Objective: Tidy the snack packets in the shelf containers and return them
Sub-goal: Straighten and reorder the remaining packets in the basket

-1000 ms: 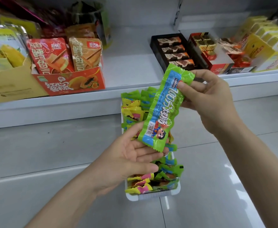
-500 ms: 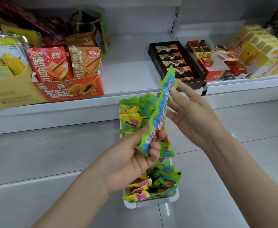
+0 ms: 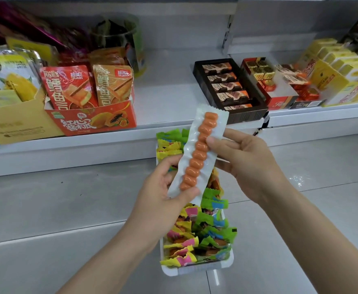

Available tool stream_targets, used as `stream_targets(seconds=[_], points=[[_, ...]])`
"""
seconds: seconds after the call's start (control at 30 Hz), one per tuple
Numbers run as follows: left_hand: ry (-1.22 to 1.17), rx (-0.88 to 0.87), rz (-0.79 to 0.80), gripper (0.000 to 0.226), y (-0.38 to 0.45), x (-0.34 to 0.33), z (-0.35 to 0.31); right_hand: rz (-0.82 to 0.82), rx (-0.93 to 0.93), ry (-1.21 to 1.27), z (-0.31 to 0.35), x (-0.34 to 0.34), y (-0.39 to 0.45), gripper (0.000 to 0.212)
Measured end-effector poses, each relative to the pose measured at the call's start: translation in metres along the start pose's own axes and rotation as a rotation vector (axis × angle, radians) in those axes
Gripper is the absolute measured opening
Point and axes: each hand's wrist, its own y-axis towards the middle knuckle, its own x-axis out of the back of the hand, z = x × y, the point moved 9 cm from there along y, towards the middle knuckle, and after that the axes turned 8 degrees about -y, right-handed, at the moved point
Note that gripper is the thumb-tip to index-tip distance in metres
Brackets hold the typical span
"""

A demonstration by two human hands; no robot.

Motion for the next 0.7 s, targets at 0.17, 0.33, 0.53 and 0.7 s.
stream_targets(seconds=[0.17,0.33,0.53,0.7], points=[[-0.161,0.071,0.148,0.084,0.0,-0.005,0.006,-0.081,0.012,0.017,0.007,0.014,0.002,0.02],[-0.271,0.131,0.161,0.089,-0.003,-0.005,0.017,-0.112,0.03,0.037,0.012,0.021,0.0,0.014],[-0.273,0.166,0.092,0.052,0.0,-0.007,0.018,-0.081,0.056,0.07,0.01,0.016,0.0,0.016],[-0.167,0.048,0.009,0.033,0.008,-0.004,0.006,0.023,0.069,0.126,0.009,0.002,0.0,0.03]])
